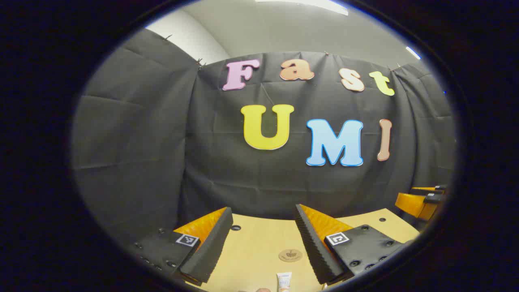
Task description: Put the toothbrush and toothpaste on the desktop into the cup, then pick up the cup and place it on the coaster on the desktop.
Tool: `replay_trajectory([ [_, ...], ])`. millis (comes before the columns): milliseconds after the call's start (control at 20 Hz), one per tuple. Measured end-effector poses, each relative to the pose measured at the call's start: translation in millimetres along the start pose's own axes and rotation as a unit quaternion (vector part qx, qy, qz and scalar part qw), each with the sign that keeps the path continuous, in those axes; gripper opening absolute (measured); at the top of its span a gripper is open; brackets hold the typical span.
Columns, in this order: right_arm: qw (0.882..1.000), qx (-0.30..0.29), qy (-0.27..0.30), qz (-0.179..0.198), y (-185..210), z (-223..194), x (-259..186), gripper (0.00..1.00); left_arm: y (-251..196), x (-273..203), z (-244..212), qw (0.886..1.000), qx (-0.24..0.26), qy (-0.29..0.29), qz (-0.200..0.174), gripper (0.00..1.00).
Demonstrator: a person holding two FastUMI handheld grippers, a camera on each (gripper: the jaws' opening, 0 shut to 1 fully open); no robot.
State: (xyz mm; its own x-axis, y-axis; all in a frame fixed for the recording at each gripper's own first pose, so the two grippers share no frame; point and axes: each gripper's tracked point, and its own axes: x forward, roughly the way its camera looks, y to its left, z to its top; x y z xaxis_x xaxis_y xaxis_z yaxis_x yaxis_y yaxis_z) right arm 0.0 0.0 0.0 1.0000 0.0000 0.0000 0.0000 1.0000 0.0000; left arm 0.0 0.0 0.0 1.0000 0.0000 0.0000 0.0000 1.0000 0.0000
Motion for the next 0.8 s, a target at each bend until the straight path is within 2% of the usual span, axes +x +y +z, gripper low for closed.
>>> replay_trajectory([
  [50,1.000,-0.001,-0.009,-0.005,4.6,4.4,-2.5,0.77,-3.1,-1.5,8.3,1.000,0.010,-0.012,-0.008,1.00],
  [100,1.000,-0.008,-0.018,-0.009,9.6,9.7,-4.5,0.77,-7.6,-4.0,20.8,0.999,0.018,-0.029,-0.017,0.92],
  [150,1.000,-0.017,-0.023,-0.013,13.0,11.5,-6.9,0.77,-11.2,-3.9,29.7,0.999,0.021,-0.037,-0.021,0.98],
  [350,0.998,-0.043,-0.053,-0.008,27.7,26.6,-16.0,0.77,-28.8,-3.7,47.8,0.997,0.042,-0.049,-0.043,1.00],
  [450,0.997,-0.051,-0.061,-0.003,30.4,32.4,-14.1,0.74,-28.2,-3.8,49.3,0.997,0.043,-0.048,-0.043,1.00],
  [500,0.997,-0.054,-0.063,-0.003,30.0,34.0,-13.0,0.77,-29.6,-2.4,50.2,0.997,0.038,-0.048,-0.044,1.00],
  [550,0.997,-0.053,-0.064,-0.003,30.4,35.4,-11.1,0.73,-31.8,0.2,49.7,0.997,0.034,-0.047,-0.046,0.97],
  [600,0.997,-0.054,-0.062,-0.002,31.1,33.9,-9.8,0.77,-30.8,2.7,48.6,0.997,0.033,-0.046,-0.044,1.00],
  [700,0.997,-0.057,-0.057,0.001,31.8,31.9,-7.3,0.77,-30.9,3.7,49.4,0.998,0.030,-0.045,-0.043,1.00],
  [750,0.997,-0.057,-0.054,0.001,31.0,30.0,-5.3,0.81,-31.1,6.0,45.6,0.998,0.029,-0.040,-0.044,0.98],
  [800,0.997,-0.054,-0.047,0.002,30.2,26.3,-3.7,0.77,-32.9,9.7,40.5,0.998,0.027,-0.031,-0.047,1.00],
])
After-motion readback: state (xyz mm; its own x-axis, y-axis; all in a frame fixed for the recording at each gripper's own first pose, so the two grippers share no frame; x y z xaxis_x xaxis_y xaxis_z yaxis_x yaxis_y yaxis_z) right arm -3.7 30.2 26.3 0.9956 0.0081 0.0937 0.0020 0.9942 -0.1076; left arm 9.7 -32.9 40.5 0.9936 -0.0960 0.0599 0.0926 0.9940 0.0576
